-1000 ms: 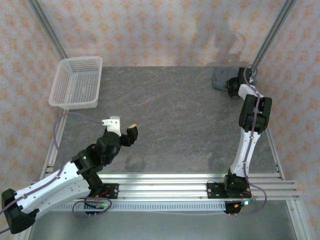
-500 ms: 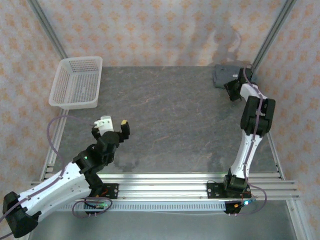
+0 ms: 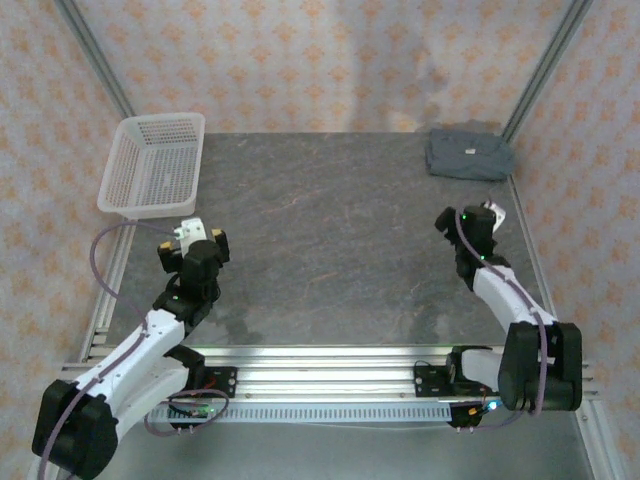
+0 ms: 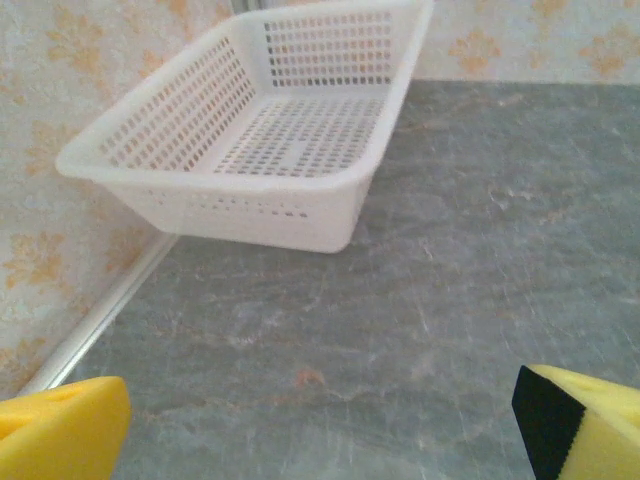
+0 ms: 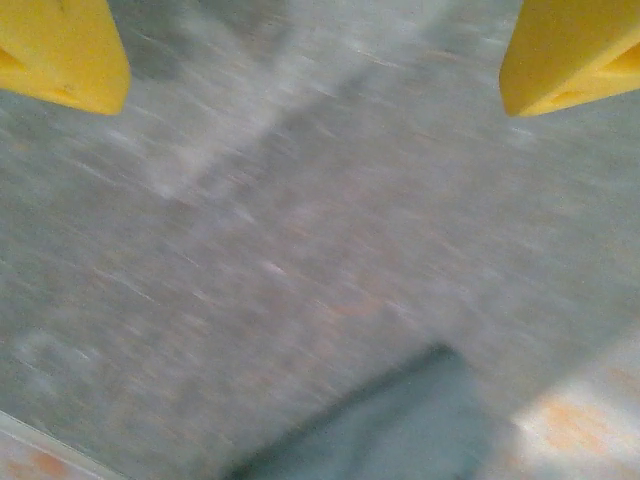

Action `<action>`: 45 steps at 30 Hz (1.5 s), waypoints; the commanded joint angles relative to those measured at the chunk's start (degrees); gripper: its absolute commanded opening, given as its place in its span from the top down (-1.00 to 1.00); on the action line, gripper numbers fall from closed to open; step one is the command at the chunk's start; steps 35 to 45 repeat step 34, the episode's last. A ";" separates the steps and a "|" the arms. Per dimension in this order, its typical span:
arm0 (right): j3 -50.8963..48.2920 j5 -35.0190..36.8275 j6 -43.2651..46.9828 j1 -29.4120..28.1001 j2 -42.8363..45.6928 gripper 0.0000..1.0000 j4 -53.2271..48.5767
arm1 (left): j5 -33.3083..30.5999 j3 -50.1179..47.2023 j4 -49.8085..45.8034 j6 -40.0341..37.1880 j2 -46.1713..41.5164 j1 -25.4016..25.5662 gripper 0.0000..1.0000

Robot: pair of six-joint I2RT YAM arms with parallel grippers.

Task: Fold the inside-out t-shirt

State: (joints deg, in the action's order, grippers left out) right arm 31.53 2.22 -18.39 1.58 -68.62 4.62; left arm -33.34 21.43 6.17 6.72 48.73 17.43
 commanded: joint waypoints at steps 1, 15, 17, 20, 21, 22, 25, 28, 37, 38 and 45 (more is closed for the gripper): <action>-3.15 10.91 9.97 -1.04 -2.86 -0.91 11.01 | 1.74 -2.86 9.59 -3.02 3.00 -2.94 -1.00; -9.58 9.65 18.64 -4.13 -19.22 -0.98 45.03 | 24.08 -0.36 44.28 -5.11 37.82 -15.62 -0.99; -9.14 9.45 18.65 -4.22 -18.41 -0.98 42.53 | 25.74 2.59 36.99 -6.11 36.99 -15.15 -1.00; -9.00 9.24 18.56 -4.22 -18.25 -0.98 42.18 | 25.23 2.48 37.75 -6.29 37.26 -14.86 -1.00; -9.15 9.29 18.76 -4.25 -18.59 -0.98 43.20 | 24.93 2.43 37.95 -6.43 37.15 -14.67 -1.00; -8.92 9.21 18.65 -4.22 -18.32 -0.98 42.18 | 24.59 2.82 36.90 -6.35 37.02 -14.54 -1.00; -8.86 9.21 18.62 -4.22 -18.40 -0.98 42.11 | 24.26 2.50 37.76 -6.60 37.29 -14.29 -1.00; -8.46 8.46 19.05 -4.22 -18.72 -0.98 41.83 | 24.52 2.85 36.60 -6.58 37.06 -14.35 -1.00; -8.89 8.10 19.10 -4.22 -18.39 -0.98 42.31 | 24.55 2.78 36.89 -6.55 37.04 -14.35 -1.00; -8.89 8.10 19.10 -4.22 -18.39 -0.98 42.31 | 24.55 2.78 36.89 -6.55 37.04 -14.35 -1.00; -8.89 8.10 19.10 -4.22 -18.39 -0.98 42.31 | 24.55 2.78 36.89 -6.55 37.04 -14.35 -1.00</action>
